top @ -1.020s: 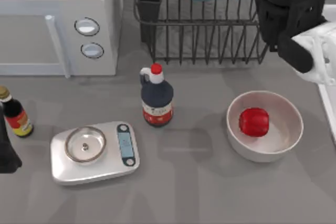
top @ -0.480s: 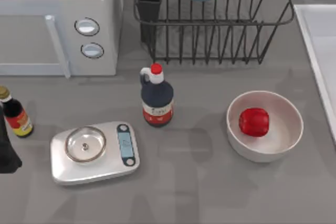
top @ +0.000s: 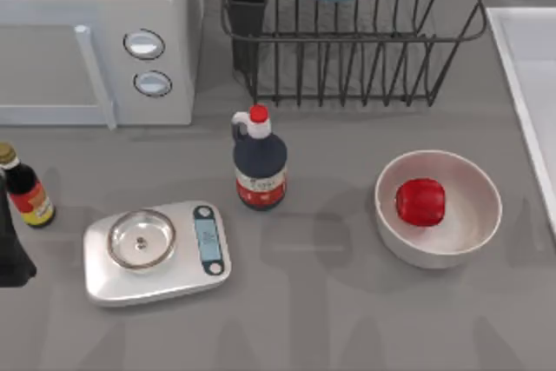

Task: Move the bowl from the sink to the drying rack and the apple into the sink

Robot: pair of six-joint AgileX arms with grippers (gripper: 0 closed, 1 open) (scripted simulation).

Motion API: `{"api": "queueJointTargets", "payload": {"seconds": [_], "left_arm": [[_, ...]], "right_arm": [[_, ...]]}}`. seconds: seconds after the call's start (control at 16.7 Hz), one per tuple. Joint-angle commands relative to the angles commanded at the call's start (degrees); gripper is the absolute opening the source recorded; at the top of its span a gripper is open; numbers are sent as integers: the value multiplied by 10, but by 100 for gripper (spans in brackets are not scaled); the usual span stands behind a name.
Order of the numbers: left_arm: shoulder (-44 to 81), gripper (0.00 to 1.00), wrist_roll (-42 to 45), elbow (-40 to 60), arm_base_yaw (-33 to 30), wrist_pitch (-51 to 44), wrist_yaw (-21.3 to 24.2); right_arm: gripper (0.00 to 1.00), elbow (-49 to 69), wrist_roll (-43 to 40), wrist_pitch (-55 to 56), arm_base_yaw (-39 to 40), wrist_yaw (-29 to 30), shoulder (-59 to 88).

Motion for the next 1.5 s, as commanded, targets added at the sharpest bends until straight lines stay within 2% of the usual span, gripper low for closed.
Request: {"api": "queueJointTargets", "payload": {"seconds": [0.3,1.5], "left_arm": [[0,100,0,0,0,0,0],[0,100,0,0,0,0,0]], "right_arm": [[100,-71,-2,-6,-17,-29,-99],[100,-73,-2,-6,-17,-30,-101]]}}
